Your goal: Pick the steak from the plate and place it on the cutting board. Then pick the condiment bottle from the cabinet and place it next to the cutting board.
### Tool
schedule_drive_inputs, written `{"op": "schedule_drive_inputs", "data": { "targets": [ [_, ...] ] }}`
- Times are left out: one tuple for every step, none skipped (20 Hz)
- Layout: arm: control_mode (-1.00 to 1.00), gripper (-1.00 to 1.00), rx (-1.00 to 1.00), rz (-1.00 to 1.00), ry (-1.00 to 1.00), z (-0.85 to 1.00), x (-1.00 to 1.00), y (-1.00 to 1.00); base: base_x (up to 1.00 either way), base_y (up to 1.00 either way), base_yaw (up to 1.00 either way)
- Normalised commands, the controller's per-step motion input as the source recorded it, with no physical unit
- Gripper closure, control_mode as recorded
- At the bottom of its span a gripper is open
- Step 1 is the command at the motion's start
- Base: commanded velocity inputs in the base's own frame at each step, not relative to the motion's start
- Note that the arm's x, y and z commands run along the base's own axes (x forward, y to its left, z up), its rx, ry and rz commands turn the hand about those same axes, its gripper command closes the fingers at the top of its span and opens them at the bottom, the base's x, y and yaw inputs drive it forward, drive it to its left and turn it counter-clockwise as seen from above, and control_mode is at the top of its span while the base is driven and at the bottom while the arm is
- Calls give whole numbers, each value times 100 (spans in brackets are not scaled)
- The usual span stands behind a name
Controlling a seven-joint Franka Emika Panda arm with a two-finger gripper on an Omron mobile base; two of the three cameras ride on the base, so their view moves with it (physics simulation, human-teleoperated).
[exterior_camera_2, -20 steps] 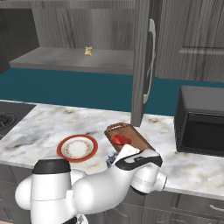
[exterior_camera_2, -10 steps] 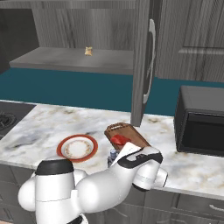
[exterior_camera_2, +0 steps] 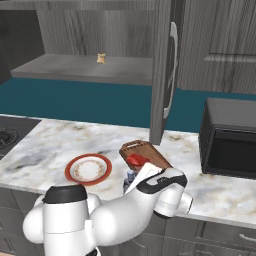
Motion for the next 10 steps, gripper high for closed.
{"op": "schedule_drive_inputs", "data": {
  "targets": [
    [-100,-100,0,0,0,-9,0,0,0,0,0],
    [-100,-100,0,0,0,-6,0,0,0,0,0],
    [-100,-100,0,0,0,0,0,0,0,0,0],
    [-100,-100,0,0,0,0,0,0,0,0,0],
    [-100,-100,0,0,0,0,0,-9,0,0,0],
    [-100,-100,0,0,2,0,0,-14,0,0,0],
    [-100,-100,0,0,1,0,0,-17,0,0,0],
    [-100,-100,0,0,0,0,0,-21,0,0,0],
    [-100,-100,0,0,0,0,0,-25,0,0,0],
    [-100,-100,0,0,0,0,0,-28,0,0,0]
  ]
}}
